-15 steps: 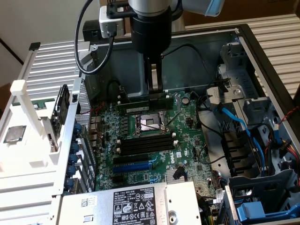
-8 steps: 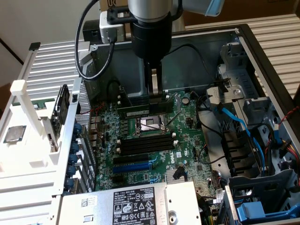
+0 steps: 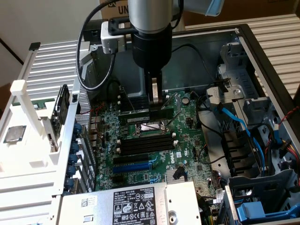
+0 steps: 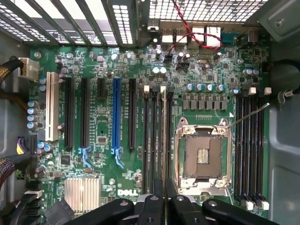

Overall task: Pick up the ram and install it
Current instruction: 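Insert the ram into the slot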

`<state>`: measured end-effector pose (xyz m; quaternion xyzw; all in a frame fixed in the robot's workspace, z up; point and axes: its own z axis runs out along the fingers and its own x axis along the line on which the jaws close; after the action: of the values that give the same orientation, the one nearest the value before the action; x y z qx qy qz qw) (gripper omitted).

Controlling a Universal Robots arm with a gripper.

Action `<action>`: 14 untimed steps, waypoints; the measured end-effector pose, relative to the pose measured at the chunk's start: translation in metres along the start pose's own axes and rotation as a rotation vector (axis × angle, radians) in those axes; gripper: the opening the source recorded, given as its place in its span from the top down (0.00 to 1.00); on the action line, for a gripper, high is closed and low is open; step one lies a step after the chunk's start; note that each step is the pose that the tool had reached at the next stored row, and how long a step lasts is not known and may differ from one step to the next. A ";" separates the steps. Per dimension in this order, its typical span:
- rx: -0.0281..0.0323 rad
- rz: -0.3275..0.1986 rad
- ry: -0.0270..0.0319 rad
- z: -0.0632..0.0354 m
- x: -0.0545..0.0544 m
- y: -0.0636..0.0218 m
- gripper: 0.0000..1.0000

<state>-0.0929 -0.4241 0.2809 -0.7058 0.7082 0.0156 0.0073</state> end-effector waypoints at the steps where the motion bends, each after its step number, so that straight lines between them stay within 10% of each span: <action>1: -0.0001 0.001 0.0002 0.0032 0.000 0.0000 0.87; 14: 0.0007 0.001 -0.0028 0.0199 0.009 0.0025 0.87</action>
<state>-0.0956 -0.4322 0.2608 -0.7053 0.7087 0.0163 0.0085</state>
